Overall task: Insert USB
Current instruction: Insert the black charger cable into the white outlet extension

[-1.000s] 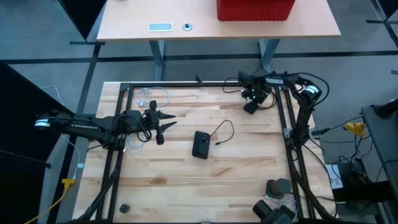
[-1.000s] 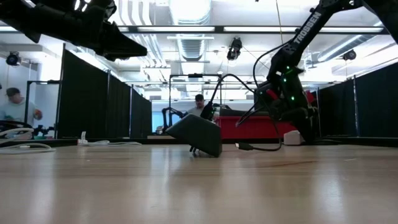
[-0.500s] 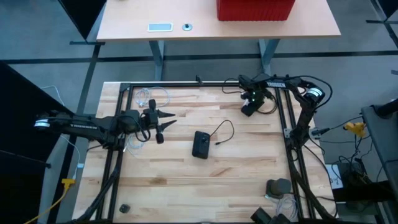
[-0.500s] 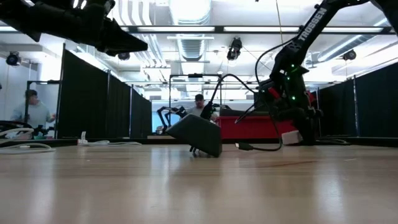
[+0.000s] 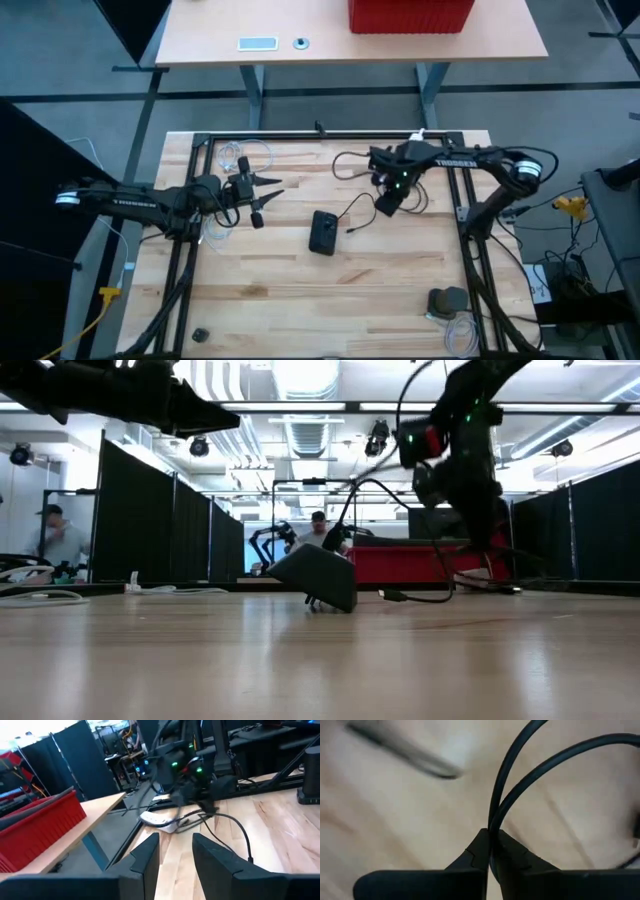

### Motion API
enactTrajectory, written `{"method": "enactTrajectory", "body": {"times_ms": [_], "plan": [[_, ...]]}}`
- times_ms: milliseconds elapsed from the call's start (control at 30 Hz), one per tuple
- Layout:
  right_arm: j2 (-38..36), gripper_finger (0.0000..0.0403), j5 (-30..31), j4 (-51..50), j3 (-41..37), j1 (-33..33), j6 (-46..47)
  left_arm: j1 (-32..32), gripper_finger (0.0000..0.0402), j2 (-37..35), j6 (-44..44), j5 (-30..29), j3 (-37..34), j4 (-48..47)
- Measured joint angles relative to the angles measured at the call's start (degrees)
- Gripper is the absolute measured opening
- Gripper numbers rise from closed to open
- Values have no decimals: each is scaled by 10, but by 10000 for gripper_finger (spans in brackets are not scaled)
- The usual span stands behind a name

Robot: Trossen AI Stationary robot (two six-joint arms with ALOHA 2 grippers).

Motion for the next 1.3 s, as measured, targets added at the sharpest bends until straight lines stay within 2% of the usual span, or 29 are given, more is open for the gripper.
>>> {"method": "enactTrajectory", "body": {"times_ms": [133, 433, 700, 967, 1300], "plan": [[-28, 5, -6, 23, 5, 36, -14, 0, 110, 0, 4, 0, 0, 13], [-111, 5, -4, 188, 45, 46, -56, 0, 119, 22, 26, 6, 0, 21], [-126, 5, -15, 265, 81, 64, -115, 0, 127, 62, 48, 6, 0, 24], [-119, 5, -20, 382, 131, 117, -177, 0, 137, 116, 58, 6, 0, 21], [-118, 5, -20, 457, 155, 171, -166, 0, 185, 182, 126, -84, 0, 34]]}}
